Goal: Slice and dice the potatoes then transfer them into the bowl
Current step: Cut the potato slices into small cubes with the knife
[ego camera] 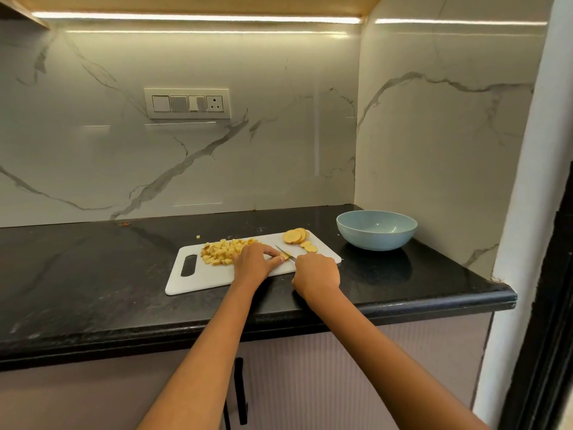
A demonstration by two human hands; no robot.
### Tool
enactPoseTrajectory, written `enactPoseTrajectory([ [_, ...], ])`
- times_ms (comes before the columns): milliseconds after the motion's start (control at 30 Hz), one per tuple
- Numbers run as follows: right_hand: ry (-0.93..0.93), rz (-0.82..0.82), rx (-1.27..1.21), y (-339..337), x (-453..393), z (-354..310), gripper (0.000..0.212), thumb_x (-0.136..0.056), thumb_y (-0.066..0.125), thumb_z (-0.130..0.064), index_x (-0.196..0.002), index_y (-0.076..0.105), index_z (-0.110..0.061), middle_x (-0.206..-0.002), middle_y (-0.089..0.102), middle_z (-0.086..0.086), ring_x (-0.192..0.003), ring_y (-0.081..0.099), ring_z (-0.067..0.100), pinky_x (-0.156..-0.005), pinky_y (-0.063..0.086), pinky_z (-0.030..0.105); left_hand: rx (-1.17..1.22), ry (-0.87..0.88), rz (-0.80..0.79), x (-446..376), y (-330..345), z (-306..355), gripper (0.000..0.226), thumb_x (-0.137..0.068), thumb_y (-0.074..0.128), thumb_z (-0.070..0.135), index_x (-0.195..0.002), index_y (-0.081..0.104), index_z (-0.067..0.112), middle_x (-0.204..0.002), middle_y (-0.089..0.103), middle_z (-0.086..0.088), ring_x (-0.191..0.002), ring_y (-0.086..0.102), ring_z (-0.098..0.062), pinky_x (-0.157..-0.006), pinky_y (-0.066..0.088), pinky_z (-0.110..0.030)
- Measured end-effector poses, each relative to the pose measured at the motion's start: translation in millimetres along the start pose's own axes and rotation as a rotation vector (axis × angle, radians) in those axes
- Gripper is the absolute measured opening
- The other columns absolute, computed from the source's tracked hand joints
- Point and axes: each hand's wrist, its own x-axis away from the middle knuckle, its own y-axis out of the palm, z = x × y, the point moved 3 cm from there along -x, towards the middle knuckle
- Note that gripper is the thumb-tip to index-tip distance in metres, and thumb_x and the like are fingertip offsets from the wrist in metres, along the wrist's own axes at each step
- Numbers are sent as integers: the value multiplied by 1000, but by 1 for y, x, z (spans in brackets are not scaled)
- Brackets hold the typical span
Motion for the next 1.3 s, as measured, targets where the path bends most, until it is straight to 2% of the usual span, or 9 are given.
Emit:
enactPoseTrajectory([
  [133, 19, 34, -27, 2, 0, 0, 27, -98, 41, -18, -118, 57, -10, -114, 61, 8, -100, 60, 21, -77, 42, 26, 7, 5, -16, 1, -2, 0, 19, -87, 61, 34, -101, 72, 27, -114, 65, 7, -108, 53, -17, -90, 30, -37],
  [300, 62, 77, -65, 5, 4, 4, 26, -97, 42, -18, -115, 58, -11, -111, 62, 7, -95, 62, 20, -67, 40, 25, 59, -15, 59, 1, -5, 0, 20, -89, 59, 23, -106, 70, 19, -118, 65, 3, -110, 55, -17, -94, 34, -36],
  [433, 24, 49, -59, 4, 6, 1, 27, -98, 41, -20, -119, 55, -11, -112, 60, 8, -96, 61, 20, -68, 39, 25, 76, -6, 67, 2, -5, -1, 13, -85, 65, 23, -93, 74, 18, -102, 70, 3, -101, 57, -16, -92, 40, -40],
  [533, 7, 32, -58, 1, 7, 1, 28, -98, 41, -21, -120, 55, -11, -112, 60, 8, -96, 60, 20, -70, 39, 25, 78, 1, 51, 1, -4, -2, 11, -83, 67, 24, -89, 75, 19, -98, 71, 4, -100, 57, -15, -92, 41, -42],
  [700, 4, -4, -67, 0, 7, 1, 27, -97, 42, -21, -119, 55, -10, -112, 60, 9, -98, 59, 21, -75, 42, 26, 49, -4, 35, 0, -4, -1, 14, -84, 66, 27, -94, 74, 21, -102, 69, 5, -102, 56, -16, -91, 39, -40],
  [833, 12, -52, -49, -2, -2, -2, 26, -97, 42, -18, -119, 55, -10, -113, 60, 9, -100, 58, 22, -77, 42, 28, 65, -4, -6, -1, -4, -1, 10, -83, 68, 25, -89, 75, 23, -100, 70, 5, -100, 58, -22, -89, 42, -44],
  [967, -8, -93, -47, -4, -4, -7, 27, -98, 41, -17, -120, 54, -10, -115, 59, 9, -102, 58, 22, -74, 39, 27, 30, 0, 29, 3, -6, 1, 11, -84, 66, 26, -89, 75, 23, -103, 69, 7, -103, 56, -18, -88, 34, -37],
  [1133, 1, -56, -17, -2, 9, 1, 25, -97, 44, -18, -116, 57, -10, -111, 61, 8, -98, 60, 21, -75, 43, 27, 23, -3, 40, 4, -7, 2, 14, -85, 65, 28, -94, 74, 22, -108, 68, 5, -105, 55, -17, -87, 31, -37],
  [1300, 9, -45, -31, -1, 1, -3, 27, -97, 41, -15, -119, 55, -9, -115, 60, 8, -101, 59, 22, -80, 45, 29, 20, -3, 38, 3, -5, 0, 14, -85, 64, 27, -94, 74, 22, -105, 69, 6, -103, 55, -17, -86, 30, -36],
])
